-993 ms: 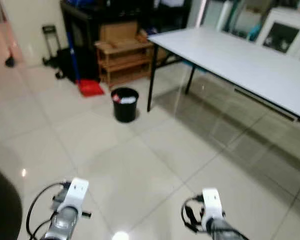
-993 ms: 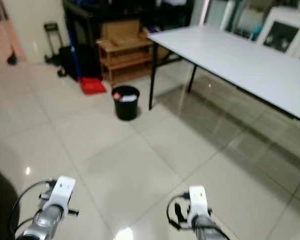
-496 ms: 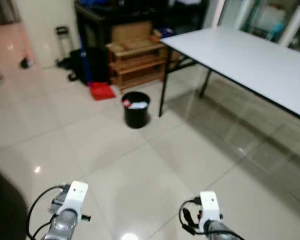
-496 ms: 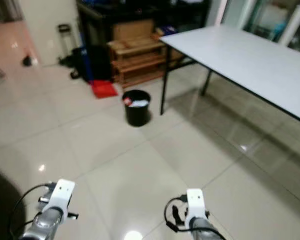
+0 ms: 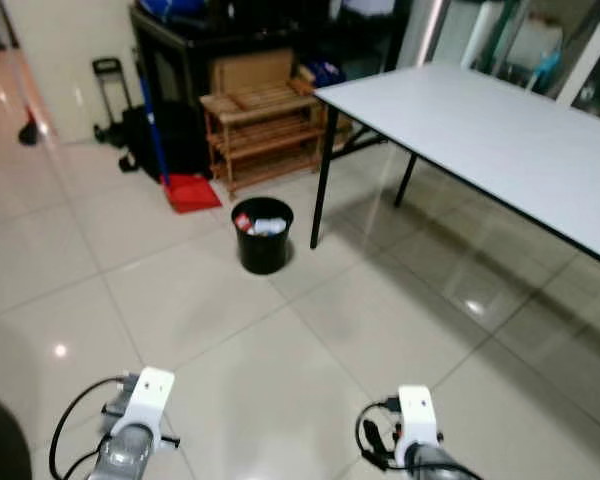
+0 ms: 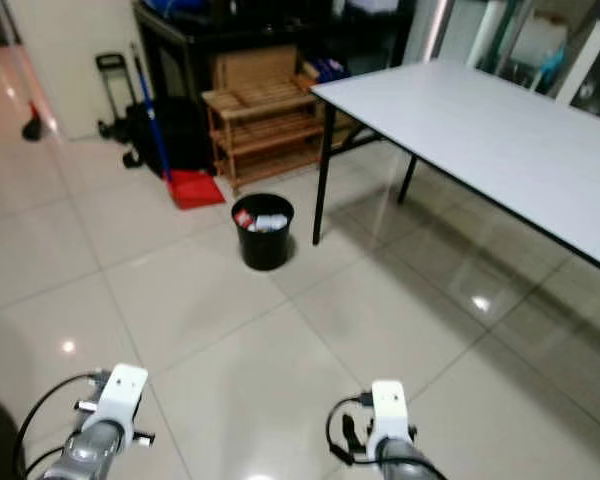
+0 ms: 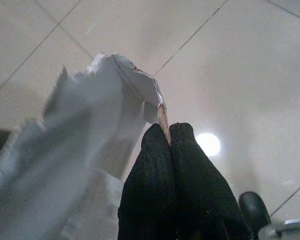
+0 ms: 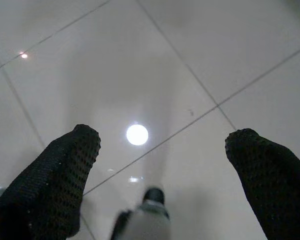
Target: Picking trash to rubbish bin
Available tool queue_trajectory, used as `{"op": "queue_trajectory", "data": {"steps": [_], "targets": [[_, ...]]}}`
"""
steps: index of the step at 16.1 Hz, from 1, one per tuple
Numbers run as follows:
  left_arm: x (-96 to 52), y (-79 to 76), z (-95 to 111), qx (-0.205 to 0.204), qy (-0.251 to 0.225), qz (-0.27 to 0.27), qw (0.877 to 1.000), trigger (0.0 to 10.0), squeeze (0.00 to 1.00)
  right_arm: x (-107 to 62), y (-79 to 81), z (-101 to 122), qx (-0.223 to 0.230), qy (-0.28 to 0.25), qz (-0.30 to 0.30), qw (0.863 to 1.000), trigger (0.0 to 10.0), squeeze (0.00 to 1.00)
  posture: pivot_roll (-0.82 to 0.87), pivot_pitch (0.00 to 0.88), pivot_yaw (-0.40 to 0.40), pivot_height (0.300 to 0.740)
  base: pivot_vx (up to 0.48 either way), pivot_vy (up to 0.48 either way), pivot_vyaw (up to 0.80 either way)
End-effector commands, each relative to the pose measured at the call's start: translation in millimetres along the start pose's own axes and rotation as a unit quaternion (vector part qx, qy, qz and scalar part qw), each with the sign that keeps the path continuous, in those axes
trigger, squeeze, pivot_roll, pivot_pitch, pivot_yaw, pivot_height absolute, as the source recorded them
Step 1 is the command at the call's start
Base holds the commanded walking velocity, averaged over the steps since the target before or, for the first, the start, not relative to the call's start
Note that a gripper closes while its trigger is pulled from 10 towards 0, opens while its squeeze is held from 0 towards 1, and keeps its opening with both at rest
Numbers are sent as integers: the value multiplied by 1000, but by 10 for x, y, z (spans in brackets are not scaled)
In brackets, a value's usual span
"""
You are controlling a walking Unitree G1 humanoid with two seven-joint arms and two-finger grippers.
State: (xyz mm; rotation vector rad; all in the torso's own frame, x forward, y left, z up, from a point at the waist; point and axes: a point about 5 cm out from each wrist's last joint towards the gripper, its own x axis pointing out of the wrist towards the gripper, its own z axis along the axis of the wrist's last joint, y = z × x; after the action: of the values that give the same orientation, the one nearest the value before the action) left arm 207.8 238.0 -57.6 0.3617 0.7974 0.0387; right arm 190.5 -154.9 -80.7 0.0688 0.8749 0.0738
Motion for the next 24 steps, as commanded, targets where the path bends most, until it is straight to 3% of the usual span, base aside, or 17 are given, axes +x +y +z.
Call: {"op": "queue_trajectory", "data": {"steps": [1, 5, 12, 24], "targets": [[11, -115, 49, -5, -5, -15, 1000, 10000, 0, -22, -141, -6, 1, 1, -21, 1000, 10000, 0, -1, 32, -29, 740, 480, 0, 0], [13, -139, 51, -10, -2, -17, 1000, 10000, 0, -25, -149, -18, -15, 7, -21, 1000, 10000, 0, -4, 36, -30, 740, 480, 0, 0], [18, -147, 66, -11, -2, -19, 1000, 10000, 0, -24, -131, -25, -18, 7, -17, 1000, 10000, 0, -1, 40, -29, 740, 480, 0, 732], [7, -116, 17, -13, 5, -16, 1000, 10000, 0, -17, -96, -12, -10, 3, -10, 1000, 10000, 0, 5, 20, -33, 740, 480, 0, 0]]}}
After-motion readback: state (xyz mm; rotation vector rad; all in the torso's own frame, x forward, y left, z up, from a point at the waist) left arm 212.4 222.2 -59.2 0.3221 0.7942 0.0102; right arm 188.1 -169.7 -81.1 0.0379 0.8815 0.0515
